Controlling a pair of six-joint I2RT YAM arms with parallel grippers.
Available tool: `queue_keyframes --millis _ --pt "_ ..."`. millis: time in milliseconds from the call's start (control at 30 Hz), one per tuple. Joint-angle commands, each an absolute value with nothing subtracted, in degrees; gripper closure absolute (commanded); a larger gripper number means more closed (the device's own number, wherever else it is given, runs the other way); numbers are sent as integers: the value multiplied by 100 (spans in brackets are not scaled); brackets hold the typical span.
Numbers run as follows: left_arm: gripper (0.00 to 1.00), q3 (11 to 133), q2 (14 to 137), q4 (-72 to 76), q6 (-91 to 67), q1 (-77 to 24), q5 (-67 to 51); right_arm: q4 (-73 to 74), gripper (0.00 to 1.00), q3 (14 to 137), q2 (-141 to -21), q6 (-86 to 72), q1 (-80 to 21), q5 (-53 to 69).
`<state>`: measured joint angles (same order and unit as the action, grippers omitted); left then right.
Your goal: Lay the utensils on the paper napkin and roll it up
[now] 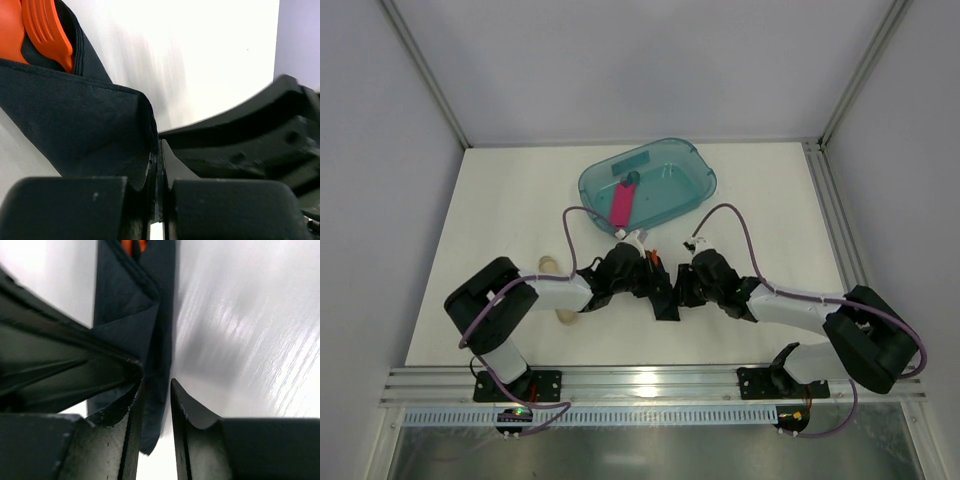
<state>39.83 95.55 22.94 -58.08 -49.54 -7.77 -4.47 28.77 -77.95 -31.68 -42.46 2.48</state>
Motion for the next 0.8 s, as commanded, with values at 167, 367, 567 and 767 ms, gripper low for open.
queue_keyframes --millis 167,367,567,767 --pt "99 4157 9712 2558 -5801 -4975 -817 -457 64 2409 -6584 -3603 -4307 482" --pt "99 4227 9782 2505 -5792 -4983 -844 -641 52 2215 -6162 -3814 -4307 747" --pt "99 4289 9800 2505 -5809 -4975 -870 -888 47 2390 -6363 -3902 -4315 914" --pt "99 4333 9800 2487 -5836 -4983 -905 -1072 47 2522 -6855 -3894 -4386 739"
